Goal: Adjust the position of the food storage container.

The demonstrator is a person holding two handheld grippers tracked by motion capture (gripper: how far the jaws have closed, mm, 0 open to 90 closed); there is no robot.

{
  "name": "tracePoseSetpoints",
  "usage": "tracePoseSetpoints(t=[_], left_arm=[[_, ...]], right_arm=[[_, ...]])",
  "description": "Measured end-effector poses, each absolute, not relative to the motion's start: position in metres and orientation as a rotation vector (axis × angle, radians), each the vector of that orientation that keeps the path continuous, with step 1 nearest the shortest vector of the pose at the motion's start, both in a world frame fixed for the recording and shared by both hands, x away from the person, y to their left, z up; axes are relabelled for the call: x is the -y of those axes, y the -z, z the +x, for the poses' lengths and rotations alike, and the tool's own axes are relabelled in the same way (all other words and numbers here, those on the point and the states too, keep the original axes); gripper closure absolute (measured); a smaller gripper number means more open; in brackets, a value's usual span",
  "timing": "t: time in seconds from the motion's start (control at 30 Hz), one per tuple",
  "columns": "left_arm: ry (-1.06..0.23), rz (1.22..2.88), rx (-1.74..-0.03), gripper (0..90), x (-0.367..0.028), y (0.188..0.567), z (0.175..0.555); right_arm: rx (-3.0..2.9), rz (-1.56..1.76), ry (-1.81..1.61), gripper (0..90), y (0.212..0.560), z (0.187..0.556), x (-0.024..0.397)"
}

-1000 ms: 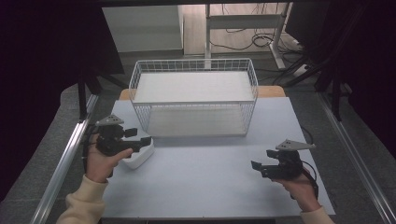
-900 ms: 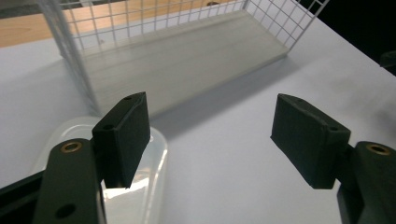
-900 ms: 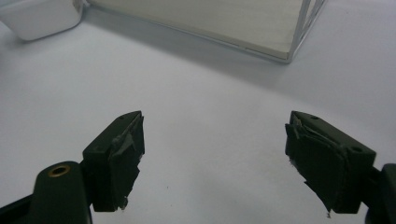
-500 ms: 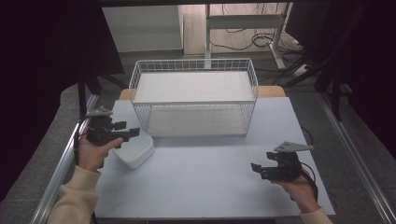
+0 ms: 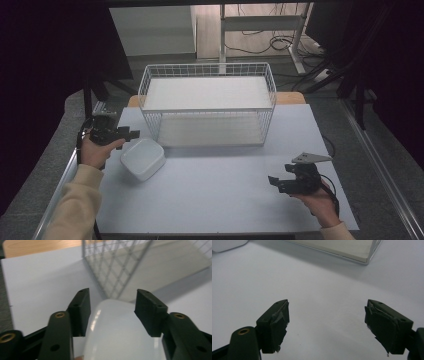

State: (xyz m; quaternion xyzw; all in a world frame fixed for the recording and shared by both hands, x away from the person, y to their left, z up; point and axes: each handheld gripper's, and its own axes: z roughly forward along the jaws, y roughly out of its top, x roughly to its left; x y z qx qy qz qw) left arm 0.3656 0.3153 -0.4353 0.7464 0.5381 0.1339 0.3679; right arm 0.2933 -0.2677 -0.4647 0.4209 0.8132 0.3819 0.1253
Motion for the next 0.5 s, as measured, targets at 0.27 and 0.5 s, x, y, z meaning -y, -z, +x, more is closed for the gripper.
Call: tracePoseSetpoints(t=[0.27, 0.5], left_arm=[[-0.353, 1.946, -1.459, 66.5, -0.326, 0.448, 0.387], [-0.355, 2.001, -1.52, 84.8, -0.33, 0.463, 0.398]], right_arm=[[-2.38, 1.228, -1.097, 19.3, 0.468, 0.294, 0.267], [-2.386, 1.23, -1.082, 19.3, 0.47, 0.295, 0.267]])
